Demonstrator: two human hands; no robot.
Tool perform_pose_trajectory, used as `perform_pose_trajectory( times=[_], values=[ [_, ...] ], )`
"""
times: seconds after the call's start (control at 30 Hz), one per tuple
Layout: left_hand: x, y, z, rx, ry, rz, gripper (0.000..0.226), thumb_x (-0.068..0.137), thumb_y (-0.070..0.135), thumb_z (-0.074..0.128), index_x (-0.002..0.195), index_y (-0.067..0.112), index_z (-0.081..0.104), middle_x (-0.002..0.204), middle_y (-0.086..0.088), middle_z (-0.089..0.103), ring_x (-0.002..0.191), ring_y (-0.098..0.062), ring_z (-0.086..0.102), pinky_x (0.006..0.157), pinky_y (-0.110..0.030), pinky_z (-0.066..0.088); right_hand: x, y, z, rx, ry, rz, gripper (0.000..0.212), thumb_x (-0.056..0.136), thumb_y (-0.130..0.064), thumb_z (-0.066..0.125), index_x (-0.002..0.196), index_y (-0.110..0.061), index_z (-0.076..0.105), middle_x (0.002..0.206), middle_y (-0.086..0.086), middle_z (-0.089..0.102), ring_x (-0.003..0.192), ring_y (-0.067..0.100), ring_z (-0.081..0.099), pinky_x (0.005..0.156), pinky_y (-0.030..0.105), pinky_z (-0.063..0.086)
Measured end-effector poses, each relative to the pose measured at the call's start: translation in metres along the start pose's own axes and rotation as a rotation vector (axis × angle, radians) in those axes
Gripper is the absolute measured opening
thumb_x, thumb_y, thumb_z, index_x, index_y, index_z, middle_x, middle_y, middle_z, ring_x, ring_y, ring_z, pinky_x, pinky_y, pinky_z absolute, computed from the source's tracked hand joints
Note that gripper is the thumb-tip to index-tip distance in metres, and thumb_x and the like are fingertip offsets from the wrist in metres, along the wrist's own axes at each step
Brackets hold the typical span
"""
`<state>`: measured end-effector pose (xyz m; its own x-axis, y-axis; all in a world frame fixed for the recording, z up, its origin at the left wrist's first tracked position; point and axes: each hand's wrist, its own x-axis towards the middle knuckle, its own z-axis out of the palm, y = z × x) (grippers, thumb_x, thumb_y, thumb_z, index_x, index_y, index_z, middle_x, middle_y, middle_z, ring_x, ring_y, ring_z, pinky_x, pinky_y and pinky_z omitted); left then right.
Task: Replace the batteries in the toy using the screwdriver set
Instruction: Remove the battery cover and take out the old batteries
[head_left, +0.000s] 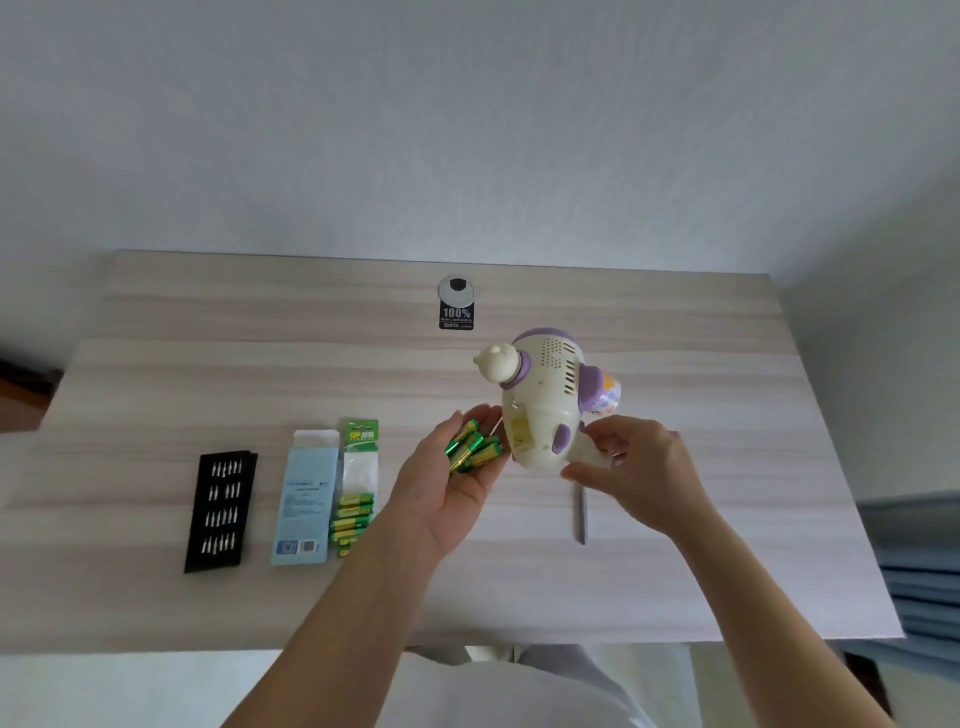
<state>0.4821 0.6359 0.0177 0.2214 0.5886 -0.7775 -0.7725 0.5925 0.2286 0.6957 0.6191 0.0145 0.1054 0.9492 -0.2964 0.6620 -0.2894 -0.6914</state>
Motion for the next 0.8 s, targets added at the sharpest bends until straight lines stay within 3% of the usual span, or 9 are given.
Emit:
perform_pose_trajectory(
  times=[0.2, 0.37, 0.43, 0.53, 0.6, 0.73, 0.8],
  values=[
    [0.011, 0.010, -0.017, -0.054, 0.038, 0.015, 0.026, 0.103, 0.016, 0.053, 0.114, -0.006, 0.063, 0.117, -0.023, 0.071, 0.111, -0.035, 0.068, 0.095, -0.045, 0.055, 0.010, 0.025, 0.043, 0.402, -0.083, 0.146, 0.016, 0.074, -0.015, 0.086, 0.086, -0.018, 0.078, 0.074, 0.000, 0.076, 0.063, 0.008, 0.068, 0.066, 0.022, 0.054],
    [0.007, 0.025, -0.045, -0.078, 0.082, 0.054, 0.026, 0.101, 0.016, 0.056, 0.113, -0.005, 0.065, 0.112, -0.021, 0.071, 0.109, -0.033, 0.068, 0.090, -0.047, 0.057, 0.002, 0.043, 0.087, 0.537, -0.074, 0.176, 0.010, 0.083, -0.008, 0.078, 0.090, -0.003, 0.073, 0.083, 0.019, 0.074, 0.068, 0.008, 0.063, 0.065, 0.014, 0.050],
    [0.007, 0.029, -0.053, -0.085, 0.104, 0.063, 0.025, 0.101, 0.015, 0.056, 0.109, -0.006, 0.066, 0.107, -0.021, 0.072, 0.103, -0.032, 0.070, 0.089, -0.047, 0.058, 0.002, 0.049, 0.101, 0.554, -0.066, 0.172, 0.007, 0.085, -0.005, 0.076, 0.091, -0.003, 0.072, 0.080, 0.017, 0.074, 0.069, 0.008, 0.063, 0.068, 0.016, 0.051],
    [0.006, 0.031, -0.063, -0.083, 0.121, 0.067, 0.024, 0.101, 0.015, 0.055, 0.108, -0.006, 0.066, 0.108, -0.021, 0.072, 0.105, -0.031, 0.071, 0.089, -0.046, 0.058, 0.003, 0.056, 0.113, 0.562, -0.063, 0.169, 0.005, 0.086, 0.003, 0.071, 0.088, -0.002, 0.070, 0.064, -0.010, 0.071, 0.061, -0.002, 0.059, 0.064, 0.009, 0.046],
    [0.006, 0.031, -0.067, -0.075, 0.120, 0.060, 0.024, 0.101, 0.014, 0.055, 0.110, -0.006, 0.065, 0.111, -0.021, 0.071, 0.109, -0.030, 0.069, 0.088, -0.046, 0.058, 0.005, 0.062, 0.120, 0.552, -0.058, 0.173, 0.006, 0.087, 0.002, 0.071, 0.090, -0.003, 0.070, 0.059, -0.019, 0.067, 0.057, -0.007, 0.055, 0.061, 0.005, 0.042],
    [0.006, 0.027, -0.069, -0.042, 0.120, 0.043, 0.024, 0.101, 0.014, 0.054, 0.110, -0.006, 0.064, 0.110, -0.021, 0.072, 0.106, -0.031, 0.070, 0.087, -0.046, 0.058, 0.008, 0.076, 0.128, 0.532, -0.049, 0.197, 0.010, 0.085, -0.012, 0.078, 0.088, -0.006, 0.070, 0.064, -0.007, 0.064, 0.063, -0.001, 0.053, 0.065, 0.013, 0.044],
    [0.005, 0.025, -0.069, -0.024, 0.116, 0.038, 0.025, 0.101, 0.014, 0.054, 0.112, -0.006, 0.064, 0.110, -0.021, 0.072, 0.106, -0.031, 0.070, 0.088, -0.046, 0.058, 0.007, 0.083, 0.132, 0.511, -0.034, 0.214, 0.016, 0.084, -0.013, 0.078, 0.080, -0.004, 0.065, 0.060, -0.009, 0.054, 0.060, 0.003, 0.043, 0.060, 0.019, 0.037]
  ],
)
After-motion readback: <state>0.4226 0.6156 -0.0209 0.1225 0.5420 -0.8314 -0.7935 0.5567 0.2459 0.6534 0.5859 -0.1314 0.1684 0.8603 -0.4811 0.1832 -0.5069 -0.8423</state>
